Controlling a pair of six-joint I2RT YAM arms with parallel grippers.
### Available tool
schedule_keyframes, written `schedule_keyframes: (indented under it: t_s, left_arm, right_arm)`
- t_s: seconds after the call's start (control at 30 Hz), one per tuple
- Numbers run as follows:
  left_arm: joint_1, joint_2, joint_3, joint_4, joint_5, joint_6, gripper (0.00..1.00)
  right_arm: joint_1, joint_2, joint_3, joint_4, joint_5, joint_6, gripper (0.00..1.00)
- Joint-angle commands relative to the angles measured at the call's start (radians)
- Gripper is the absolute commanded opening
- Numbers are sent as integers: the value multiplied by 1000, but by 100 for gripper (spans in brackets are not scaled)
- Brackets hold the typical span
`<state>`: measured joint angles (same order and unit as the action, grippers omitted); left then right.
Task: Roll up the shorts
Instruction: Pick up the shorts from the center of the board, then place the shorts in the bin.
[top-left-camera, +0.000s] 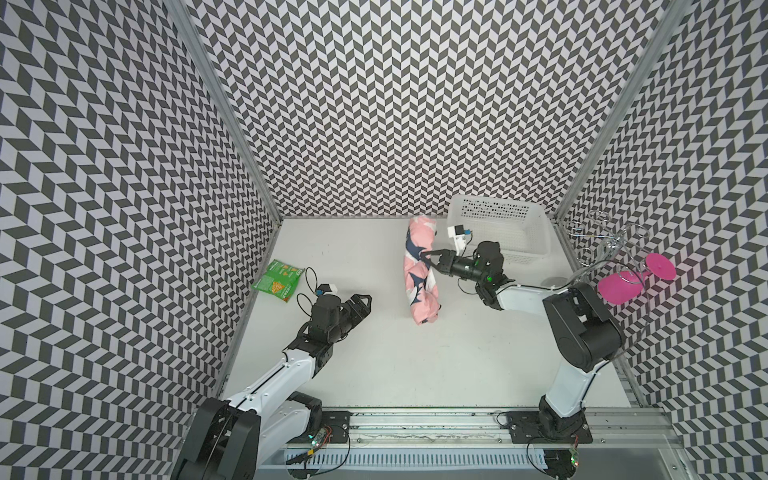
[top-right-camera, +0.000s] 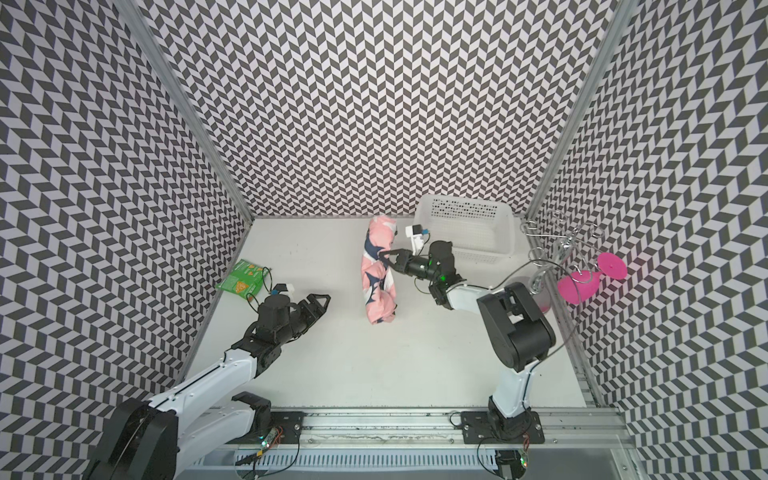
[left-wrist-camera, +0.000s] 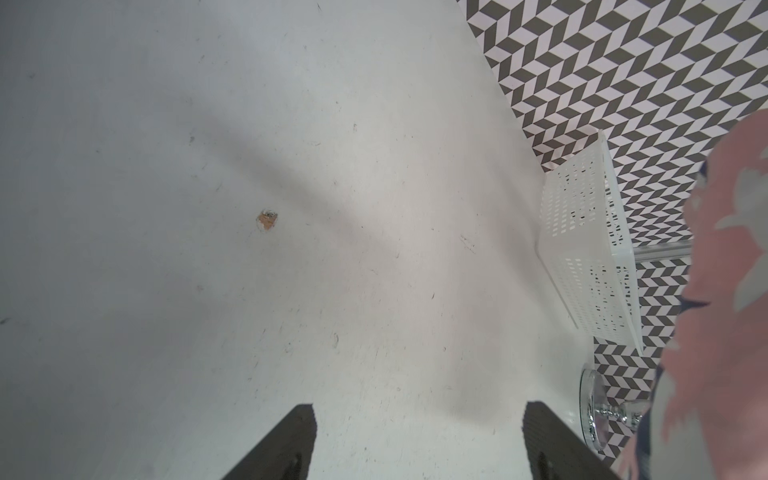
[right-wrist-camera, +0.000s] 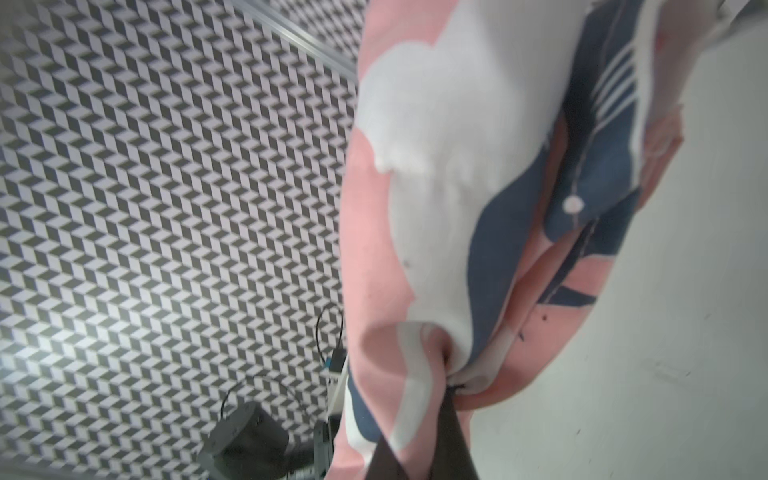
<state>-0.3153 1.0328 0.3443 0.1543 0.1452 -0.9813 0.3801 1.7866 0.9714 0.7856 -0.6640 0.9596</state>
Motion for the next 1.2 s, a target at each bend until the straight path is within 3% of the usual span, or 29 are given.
schedule_keyframes:
  t_s: [0.0,0.33,0.77,1.17]
  left_arm:
    - [5,-34,-17,-4,47,-20,82]
    - [5,-191,-91,-70,99,-43,81]
    - [4,-362,-146,-177,137,-36,80]
    - [4,-417,-172,-217,148,-27,80]
  right_arm:
    - [-67,-67,42,-45,208,34,0]
    - [-164,-59,160,-137,756,187,0]
    - [-176,153,333,-204,1082,336,0]
    - [-214,224,354,-358,1214,394,0]
